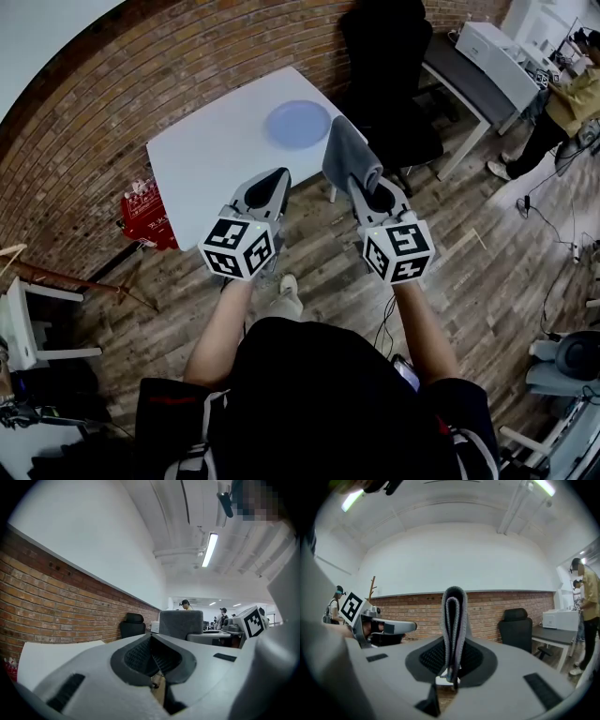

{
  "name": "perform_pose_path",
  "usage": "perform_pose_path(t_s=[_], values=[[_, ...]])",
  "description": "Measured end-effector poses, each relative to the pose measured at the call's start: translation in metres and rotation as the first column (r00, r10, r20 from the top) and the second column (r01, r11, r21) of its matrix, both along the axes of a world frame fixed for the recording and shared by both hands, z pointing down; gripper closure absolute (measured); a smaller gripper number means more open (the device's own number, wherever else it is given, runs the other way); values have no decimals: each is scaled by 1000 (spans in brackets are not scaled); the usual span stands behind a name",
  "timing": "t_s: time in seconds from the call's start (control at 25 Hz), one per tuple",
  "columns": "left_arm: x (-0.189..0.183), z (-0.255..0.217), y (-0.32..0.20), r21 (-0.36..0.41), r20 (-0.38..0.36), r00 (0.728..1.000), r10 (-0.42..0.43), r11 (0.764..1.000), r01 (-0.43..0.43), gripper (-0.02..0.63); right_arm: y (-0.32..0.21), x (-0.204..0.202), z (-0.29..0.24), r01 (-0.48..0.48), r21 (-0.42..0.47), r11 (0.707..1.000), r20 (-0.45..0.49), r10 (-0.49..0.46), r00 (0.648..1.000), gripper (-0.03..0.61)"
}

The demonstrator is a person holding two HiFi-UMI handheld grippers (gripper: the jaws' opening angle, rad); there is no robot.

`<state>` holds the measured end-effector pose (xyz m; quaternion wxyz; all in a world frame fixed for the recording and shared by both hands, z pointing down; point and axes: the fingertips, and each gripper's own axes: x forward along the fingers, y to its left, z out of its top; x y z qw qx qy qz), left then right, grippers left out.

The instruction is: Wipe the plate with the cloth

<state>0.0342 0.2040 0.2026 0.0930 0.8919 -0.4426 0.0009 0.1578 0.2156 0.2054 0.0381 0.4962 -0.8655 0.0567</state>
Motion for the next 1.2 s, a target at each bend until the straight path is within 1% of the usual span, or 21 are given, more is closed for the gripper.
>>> perform_pose_path(t_s=[0.28,0.48,0.84,1.2], values=[[-12,4,-48,-9,2,1000,-18,1000,18,595,-47,-10,3,5,-10,1000,0,-5,1000,526],[-21,7,-78,-23,4,1000,-9,1000,9,595,-77,-20,5,3,-20,1000,2,-3,1000,526],[-48,13,-138,-46,9,1000,2,999,-2,595,-136,-46,8,-12,-44,999,2,12,1000,526],[-75,20,-190,-63,-12,1000,22,998,-22,595,-186,-68,12,-38,-58,998,-9,38,999,526]])
